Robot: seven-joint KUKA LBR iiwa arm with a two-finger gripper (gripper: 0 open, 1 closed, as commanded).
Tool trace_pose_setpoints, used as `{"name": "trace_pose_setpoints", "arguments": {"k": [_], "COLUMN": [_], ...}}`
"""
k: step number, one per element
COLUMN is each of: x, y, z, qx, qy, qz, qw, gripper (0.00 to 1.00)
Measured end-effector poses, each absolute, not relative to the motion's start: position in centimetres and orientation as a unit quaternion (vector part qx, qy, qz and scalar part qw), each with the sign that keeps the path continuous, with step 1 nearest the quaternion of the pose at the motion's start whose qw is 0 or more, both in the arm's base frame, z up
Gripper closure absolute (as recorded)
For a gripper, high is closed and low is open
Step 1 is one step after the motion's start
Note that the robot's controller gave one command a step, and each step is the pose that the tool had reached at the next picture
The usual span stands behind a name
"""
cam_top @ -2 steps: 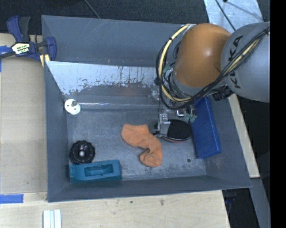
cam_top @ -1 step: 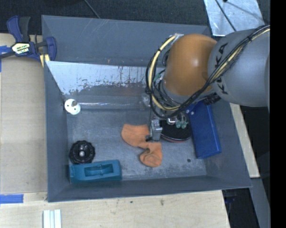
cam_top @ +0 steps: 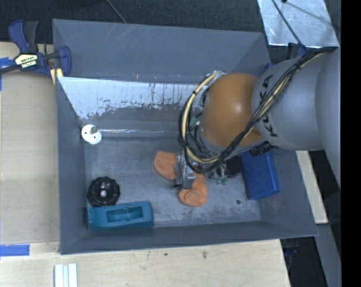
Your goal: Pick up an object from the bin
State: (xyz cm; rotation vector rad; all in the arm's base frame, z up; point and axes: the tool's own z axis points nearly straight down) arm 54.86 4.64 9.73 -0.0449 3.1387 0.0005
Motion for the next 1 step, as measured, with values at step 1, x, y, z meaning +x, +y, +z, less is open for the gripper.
{"name": "trace_pose_setpoints", "arguments": {"k": [1], "x": [54.86], "y": [4.64], "z": [9.73], "qx": [-0.014], "qy": [1.0], "qz": [0.0], "qw": [0.001], "gripper": [1.0]}}
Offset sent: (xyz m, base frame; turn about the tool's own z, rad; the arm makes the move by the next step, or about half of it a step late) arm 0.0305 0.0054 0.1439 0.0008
